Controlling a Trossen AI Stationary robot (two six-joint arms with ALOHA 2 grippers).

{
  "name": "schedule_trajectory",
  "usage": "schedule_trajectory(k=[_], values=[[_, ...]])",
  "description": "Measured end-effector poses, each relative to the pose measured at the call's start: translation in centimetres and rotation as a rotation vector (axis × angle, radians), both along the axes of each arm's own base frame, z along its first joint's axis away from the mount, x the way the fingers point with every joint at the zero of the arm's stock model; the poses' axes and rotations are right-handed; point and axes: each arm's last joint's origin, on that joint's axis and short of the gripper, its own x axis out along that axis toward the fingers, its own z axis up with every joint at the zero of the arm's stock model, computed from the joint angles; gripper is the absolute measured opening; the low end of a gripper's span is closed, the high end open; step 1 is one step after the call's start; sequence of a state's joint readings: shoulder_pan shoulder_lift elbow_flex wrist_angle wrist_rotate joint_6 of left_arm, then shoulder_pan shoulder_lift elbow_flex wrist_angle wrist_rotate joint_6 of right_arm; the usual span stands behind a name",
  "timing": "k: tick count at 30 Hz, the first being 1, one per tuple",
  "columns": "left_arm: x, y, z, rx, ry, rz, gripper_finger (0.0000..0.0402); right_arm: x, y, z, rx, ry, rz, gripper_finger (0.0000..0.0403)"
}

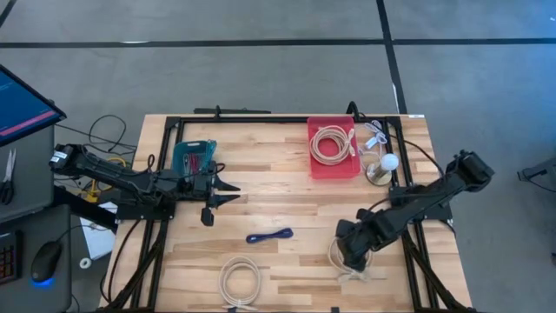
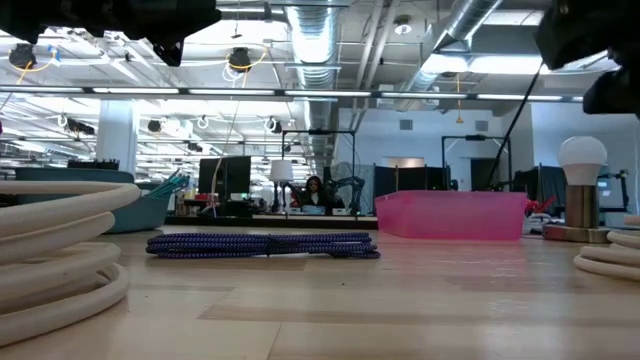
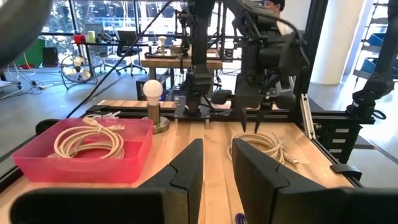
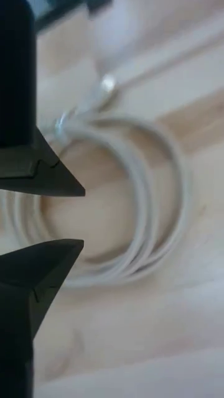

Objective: Pick & Place USB Port
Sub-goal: Put the brown display cable in the pink bin

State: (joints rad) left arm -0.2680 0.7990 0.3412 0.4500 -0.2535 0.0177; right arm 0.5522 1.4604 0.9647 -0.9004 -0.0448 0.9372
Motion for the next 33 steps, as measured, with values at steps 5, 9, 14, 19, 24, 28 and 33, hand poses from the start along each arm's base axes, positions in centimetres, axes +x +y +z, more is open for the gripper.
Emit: schedule_trajectory(k=[5, 9, 14, 19, 24, 28, 33], values=[[0.0, 0.0, 0.0, 0.0, 0.0, 0.0, 0.0085, -0.5, -0.4, -0.9, -0.07, 0.114, -0.012, 0.012], [0.0, 0.0, 0.0, 0.0, 0.0, 0.0, 0.0085, -0.5, -0.6, -1.3, -0.111, 0.145, -0.041, 0.0151], [0.0, 0.0, 0.0, 0.0, 0.0, 0.0, 0.0085, -0.4, -0.5, -1.3, -0.106, 0.135, -0.088, 0.0208], [0.0, 0.0, 0.0, -0.001, 0.0, 0.0, 0.0085, -0.5, -0.5, -1.4, -0.108, 0.137, -0.083, 0.0253], [0.0, 0.0, 0.0, -0.04, 0.001, 0.0, 0.0085, -1.1, -0.8, -2.8, -0.116, 0.151, -0.088, 0.0253], [0.0, 0.0, 0.0, -0.052, 0.001, 0.001, 0.0085, -1.3, -1.0, -3.9, -0.105, 0.137, -0.09, 0.0243], [0.0, 0.0, 0.0, -0.052, 0.001, 0.0, 0.0085, -1.7, -1.2, -4.8, -0.105, 0.136, -0.09, 0.0234]])
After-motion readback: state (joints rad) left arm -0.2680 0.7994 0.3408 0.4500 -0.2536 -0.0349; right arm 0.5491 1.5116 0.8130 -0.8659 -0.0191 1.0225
